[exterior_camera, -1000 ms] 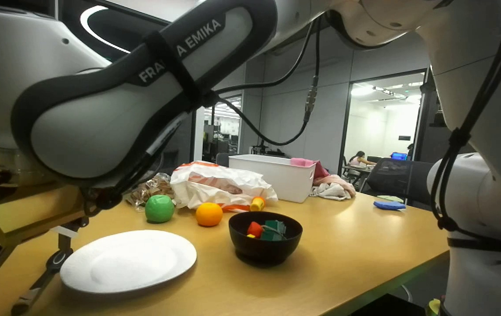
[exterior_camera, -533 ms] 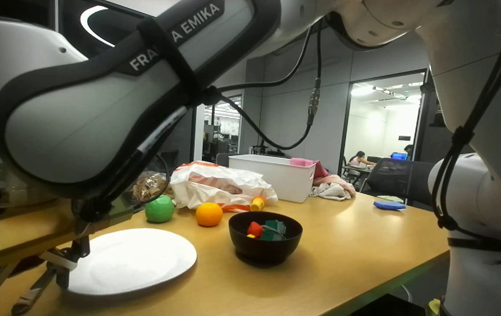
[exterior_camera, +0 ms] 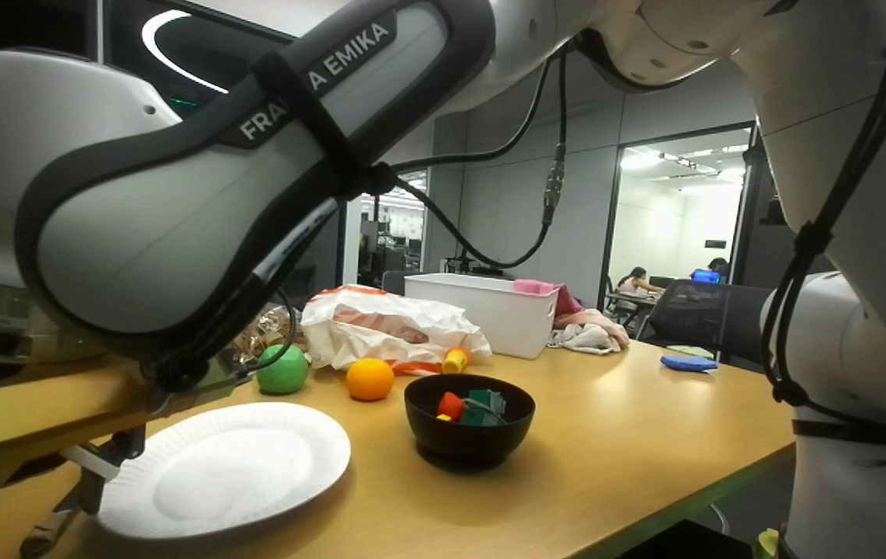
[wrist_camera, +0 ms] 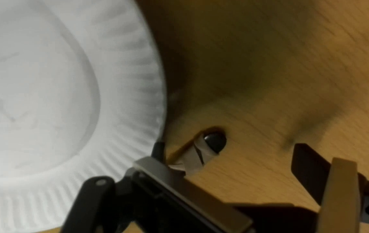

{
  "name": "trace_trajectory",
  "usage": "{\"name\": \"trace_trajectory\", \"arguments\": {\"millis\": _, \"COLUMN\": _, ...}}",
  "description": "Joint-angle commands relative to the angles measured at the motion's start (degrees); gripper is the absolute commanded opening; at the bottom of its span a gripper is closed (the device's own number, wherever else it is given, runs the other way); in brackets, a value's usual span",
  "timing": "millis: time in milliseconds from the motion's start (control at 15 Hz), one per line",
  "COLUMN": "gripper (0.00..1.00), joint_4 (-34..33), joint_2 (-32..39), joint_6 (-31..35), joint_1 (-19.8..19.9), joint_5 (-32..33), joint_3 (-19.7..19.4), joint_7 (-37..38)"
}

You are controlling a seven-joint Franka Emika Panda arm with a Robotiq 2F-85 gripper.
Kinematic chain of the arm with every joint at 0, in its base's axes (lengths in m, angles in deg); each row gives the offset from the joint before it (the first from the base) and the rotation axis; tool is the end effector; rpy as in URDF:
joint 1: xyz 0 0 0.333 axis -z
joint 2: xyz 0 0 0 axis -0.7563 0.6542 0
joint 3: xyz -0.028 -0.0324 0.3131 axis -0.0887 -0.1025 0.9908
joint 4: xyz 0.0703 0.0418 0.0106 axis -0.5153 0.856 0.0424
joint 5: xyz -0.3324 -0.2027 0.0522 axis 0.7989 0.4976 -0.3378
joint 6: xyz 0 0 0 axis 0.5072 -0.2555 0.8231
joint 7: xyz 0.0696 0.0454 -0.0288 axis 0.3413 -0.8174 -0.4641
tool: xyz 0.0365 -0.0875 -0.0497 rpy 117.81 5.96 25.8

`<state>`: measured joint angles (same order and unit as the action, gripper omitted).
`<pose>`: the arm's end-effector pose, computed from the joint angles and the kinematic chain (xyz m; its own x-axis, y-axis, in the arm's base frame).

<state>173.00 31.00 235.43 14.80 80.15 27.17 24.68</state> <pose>0.4720 0.4413 0.3059 0.9304 0.2502 0.2678 0.2671 -0.9633 -0.0279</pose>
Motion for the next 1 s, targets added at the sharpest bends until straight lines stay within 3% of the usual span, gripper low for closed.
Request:
{"name": "trace_trajectory", "arguments": {"millis": 0, "gripper": 1.00, "joint_4": 0.7, "joint_2": -1.5, "joint_6": 2.3, "joint_1": 0.6, "joint_5": -1.0, "joint_3": 0.6, "joint_7": -2.5}}
{"name": "trace_trajectory", "arguments": {"millis": 933, "gripper": 1.00, "joint_4": 1.1, "joint_2": -0.7, "joint_6": 6.0, "joint_1": 1.2, "joint_5": -3.1, "joint_3": 1.3, "joint_7": -7.0}}
